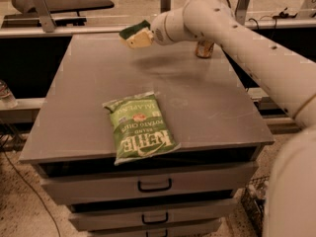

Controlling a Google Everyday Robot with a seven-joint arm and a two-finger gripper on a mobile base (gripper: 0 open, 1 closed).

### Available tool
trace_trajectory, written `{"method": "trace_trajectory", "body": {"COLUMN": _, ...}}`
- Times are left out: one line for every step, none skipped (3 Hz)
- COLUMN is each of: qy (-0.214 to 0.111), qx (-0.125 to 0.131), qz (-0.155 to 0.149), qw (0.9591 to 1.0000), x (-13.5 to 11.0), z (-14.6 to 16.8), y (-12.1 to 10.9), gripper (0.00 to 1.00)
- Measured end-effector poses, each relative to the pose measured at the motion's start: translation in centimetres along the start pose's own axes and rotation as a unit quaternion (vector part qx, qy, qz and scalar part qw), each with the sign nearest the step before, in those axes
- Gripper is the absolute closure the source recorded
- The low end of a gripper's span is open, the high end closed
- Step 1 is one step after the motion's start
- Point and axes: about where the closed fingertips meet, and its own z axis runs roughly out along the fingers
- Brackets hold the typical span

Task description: Move sponge near orange can

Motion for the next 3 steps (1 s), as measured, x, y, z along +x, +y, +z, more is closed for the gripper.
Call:
{"method": "trace_trajectory", "body": {"qy": 0.005, "qx": 0.041, "qz": 0.039, "qw": 0.9984, "x": 4.4, "z": -6.0, "y": -2.0, "gripper": 1.0}}
{"method": "trace_trajectory", "body": {"qy": 0.018, "qx": 0.079, "qz": 0.067, "qw": 0.9944, "x": 8.1, "z": -10.5, "y": -3.6, "gripper": 1.0}}
{"method": "trace_trajectory", "body": {"qy": 0.033, "qx": 0.103, "qz": 0.083, "qw": 0.9907, "x": 10.4, "z": -12.6, "y": -4.8, "gripper": 1.0}}
